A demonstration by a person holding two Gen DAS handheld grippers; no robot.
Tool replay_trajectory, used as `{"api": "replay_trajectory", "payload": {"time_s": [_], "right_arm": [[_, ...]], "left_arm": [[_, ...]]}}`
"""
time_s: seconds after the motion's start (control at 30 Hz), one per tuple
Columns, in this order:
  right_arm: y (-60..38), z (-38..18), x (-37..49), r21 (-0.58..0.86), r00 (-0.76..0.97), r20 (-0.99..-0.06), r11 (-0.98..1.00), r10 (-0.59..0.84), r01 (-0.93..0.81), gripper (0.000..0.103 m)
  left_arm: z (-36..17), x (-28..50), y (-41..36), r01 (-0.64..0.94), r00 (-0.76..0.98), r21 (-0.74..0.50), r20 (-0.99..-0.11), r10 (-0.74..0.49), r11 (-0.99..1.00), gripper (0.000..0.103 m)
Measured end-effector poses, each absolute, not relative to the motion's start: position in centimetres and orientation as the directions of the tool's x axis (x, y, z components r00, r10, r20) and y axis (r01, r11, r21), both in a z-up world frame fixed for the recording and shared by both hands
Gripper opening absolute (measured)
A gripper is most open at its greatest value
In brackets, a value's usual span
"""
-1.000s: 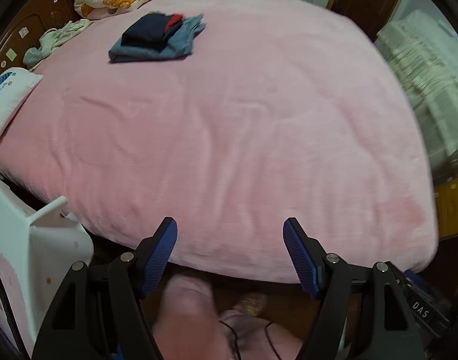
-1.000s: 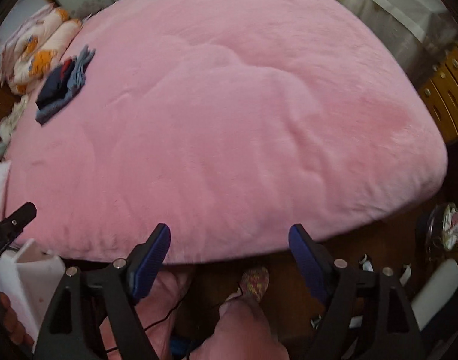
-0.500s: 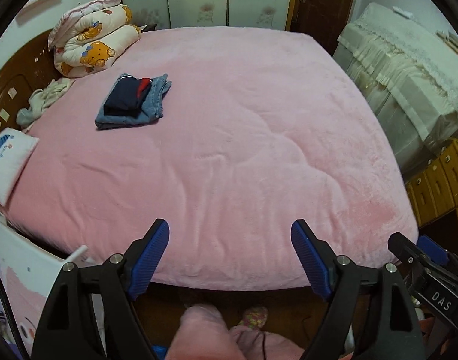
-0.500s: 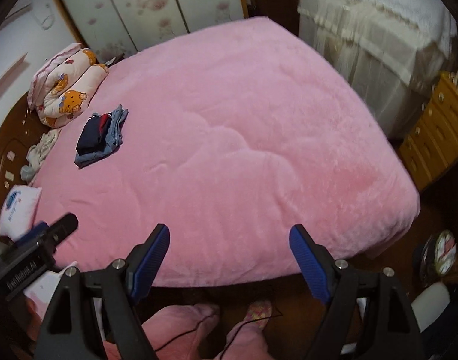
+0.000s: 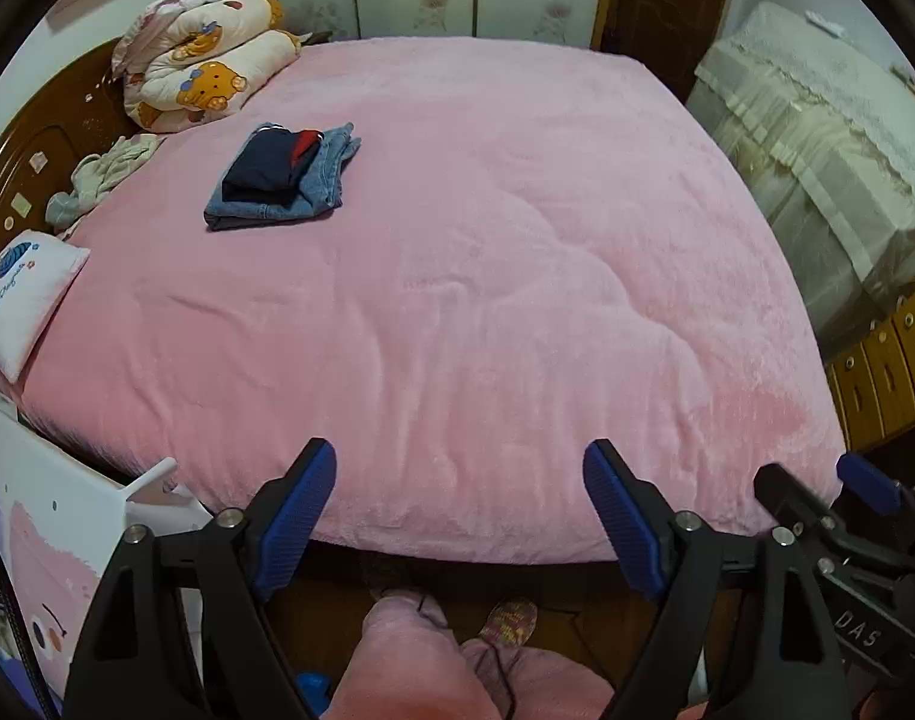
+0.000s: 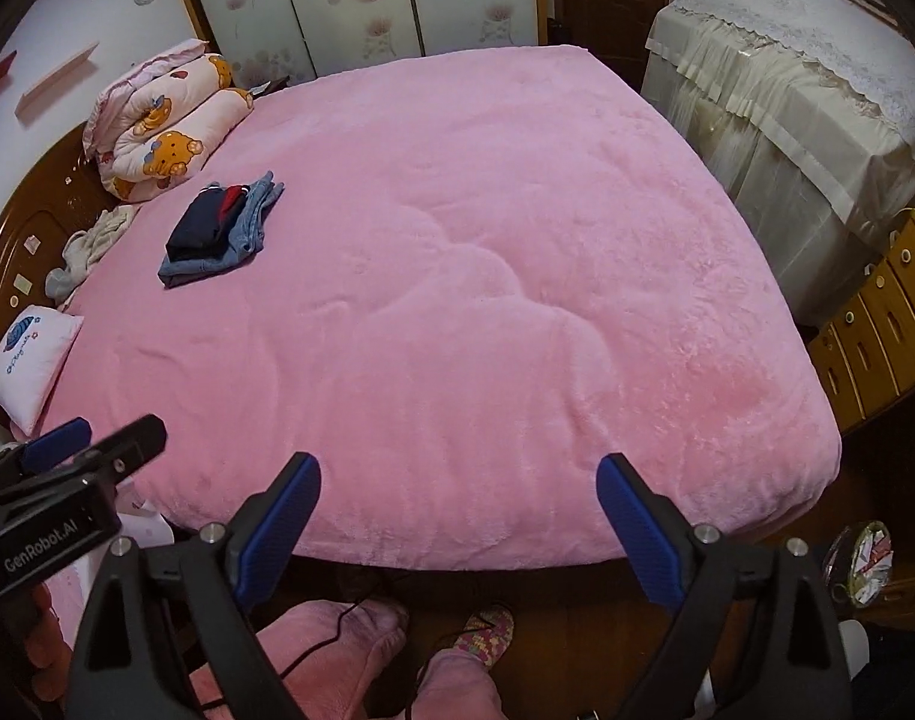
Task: Fold large clothes
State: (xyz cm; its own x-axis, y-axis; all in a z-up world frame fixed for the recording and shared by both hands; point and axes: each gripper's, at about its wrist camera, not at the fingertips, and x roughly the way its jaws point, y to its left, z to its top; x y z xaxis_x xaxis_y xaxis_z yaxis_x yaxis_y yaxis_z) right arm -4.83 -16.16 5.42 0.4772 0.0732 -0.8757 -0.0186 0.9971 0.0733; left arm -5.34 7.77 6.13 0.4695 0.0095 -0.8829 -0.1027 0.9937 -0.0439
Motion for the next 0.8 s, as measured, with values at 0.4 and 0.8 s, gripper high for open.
{"api": "replay_trajectory", "payload": {"time_s": [0.4,0.8], "right_arm": [[-16.6,6.2,-5.7,0.066,0.497,-0.865,0.998,0.063,-0.012,0.096],[-16.9,6.4,-6.0,0.053,0.503,-0.863,0.999,0.044,0.004,0.101]], "left_arm": [[6.3,-5.7,6.7,-0.078,0.485,-0.037,-0.875,0.005,0.996,0.102],[6.6,-6.0,5.0,-0.051,0.5,-0.012,-0.866,0.015,0.999,0.102]]}}
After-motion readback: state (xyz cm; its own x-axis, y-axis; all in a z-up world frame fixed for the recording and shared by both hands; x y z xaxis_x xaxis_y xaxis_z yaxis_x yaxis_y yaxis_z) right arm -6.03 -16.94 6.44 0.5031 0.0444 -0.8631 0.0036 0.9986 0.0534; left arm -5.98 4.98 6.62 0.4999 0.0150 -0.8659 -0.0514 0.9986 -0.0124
